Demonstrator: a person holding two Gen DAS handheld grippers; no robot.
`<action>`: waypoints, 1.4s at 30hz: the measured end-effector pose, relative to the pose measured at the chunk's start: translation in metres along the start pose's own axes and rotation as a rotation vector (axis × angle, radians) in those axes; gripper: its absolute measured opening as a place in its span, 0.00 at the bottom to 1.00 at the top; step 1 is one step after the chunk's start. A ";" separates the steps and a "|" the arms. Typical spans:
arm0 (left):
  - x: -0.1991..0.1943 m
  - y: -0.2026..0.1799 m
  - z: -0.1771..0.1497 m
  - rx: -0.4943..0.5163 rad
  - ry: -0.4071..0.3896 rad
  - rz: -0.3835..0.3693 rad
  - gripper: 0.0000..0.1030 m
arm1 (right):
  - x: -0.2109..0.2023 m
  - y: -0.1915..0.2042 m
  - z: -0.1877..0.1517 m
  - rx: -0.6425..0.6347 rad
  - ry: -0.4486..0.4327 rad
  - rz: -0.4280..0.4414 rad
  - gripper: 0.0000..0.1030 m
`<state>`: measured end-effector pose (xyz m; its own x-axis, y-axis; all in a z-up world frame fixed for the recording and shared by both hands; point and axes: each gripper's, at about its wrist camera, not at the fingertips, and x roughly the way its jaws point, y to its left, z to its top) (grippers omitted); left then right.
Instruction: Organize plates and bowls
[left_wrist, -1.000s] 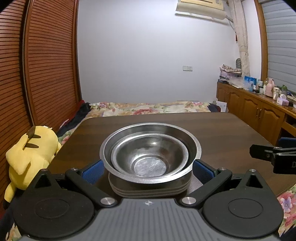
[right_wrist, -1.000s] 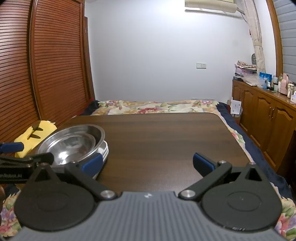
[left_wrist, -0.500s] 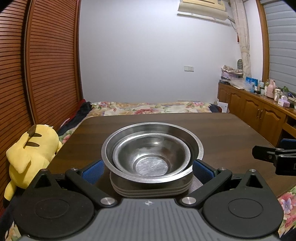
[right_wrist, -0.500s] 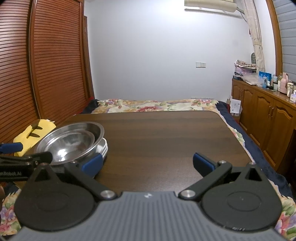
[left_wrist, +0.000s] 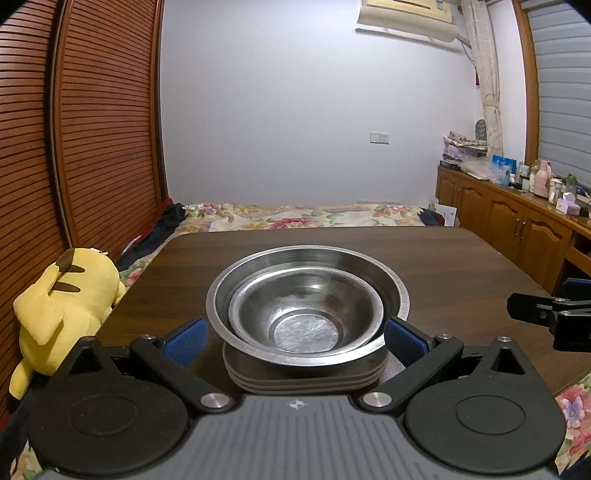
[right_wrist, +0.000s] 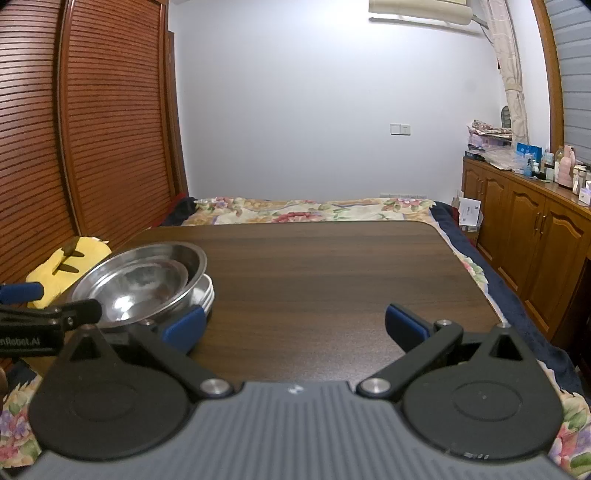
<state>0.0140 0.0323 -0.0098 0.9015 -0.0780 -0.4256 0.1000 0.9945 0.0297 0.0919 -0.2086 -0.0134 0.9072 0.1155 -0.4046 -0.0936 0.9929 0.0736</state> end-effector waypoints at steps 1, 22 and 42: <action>0.000 0.000 0.000 0.000 0.000 0.001 1.00 | 0.000 0.000 0.000 0.001 0.001 0.000 1.00; -0.002 -0.001 0.001 0.003 -0.005 0.004 1.00 | -0.001 0.000 -0.001 -0.001 -0.006 -0.002 1.00; -0.003 -0.002 0.003 0.008 -0.011 0.008 1.00 | -0.003 0.001 -0.001 0.001 -0.008 -0.004 1.00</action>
<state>0.0124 0.0304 -0.0058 0.9070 -0.0709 -0.4151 0.0963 0.9945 0.0404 0.0891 -0.2082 -0.0130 0.9107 0.1113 -0.3978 -0.0895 0.9933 0.0729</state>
